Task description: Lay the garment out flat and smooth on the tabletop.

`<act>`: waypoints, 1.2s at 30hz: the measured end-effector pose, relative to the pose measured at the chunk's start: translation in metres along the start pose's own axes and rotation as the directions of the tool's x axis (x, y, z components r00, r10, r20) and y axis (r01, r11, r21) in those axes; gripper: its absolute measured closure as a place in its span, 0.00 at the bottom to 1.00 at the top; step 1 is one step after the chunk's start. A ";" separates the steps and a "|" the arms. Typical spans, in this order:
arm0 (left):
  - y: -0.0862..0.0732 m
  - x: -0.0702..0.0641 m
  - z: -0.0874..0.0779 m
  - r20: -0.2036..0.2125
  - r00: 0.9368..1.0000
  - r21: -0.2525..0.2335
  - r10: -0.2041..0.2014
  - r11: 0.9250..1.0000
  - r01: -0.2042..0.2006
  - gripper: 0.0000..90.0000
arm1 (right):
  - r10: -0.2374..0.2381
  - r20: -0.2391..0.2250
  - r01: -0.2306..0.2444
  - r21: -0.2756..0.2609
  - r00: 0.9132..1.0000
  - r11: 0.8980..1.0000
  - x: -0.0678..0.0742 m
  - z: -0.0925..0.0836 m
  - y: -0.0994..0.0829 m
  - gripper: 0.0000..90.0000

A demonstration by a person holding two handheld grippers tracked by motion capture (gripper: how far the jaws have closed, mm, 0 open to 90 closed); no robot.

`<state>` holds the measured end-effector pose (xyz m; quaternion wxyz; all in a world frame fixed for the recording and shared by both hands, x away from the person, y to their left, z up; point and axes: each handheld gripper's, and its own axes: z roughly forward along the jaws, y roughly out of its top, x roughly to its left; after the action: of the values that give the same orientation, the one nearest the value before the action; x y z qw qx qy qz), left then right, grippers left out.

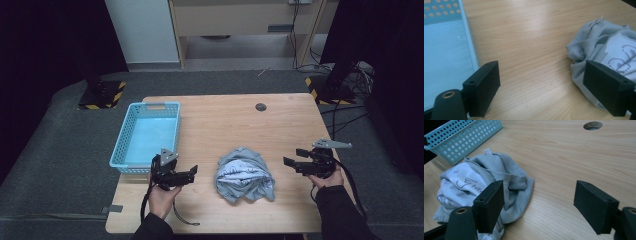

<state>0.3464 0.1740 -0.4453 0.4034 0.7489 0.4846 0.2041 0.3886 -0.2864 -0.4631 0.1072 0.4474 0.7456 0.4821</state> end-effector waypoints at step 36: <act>0.016 -0.027 0.104 0.111 0.993 0.122 -0.039 0.992 0.025 0.24 | 0.072 -0.090 -0.062 0.109 0.993 0.992 0.008 0.086 0.009 0.44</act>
<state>0.4160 0.1049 -0.4915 0.3875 0.7744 0.4843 0.1251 0.4398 -0.2255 -0.4977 0.0318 0.4542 0.7589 0.4655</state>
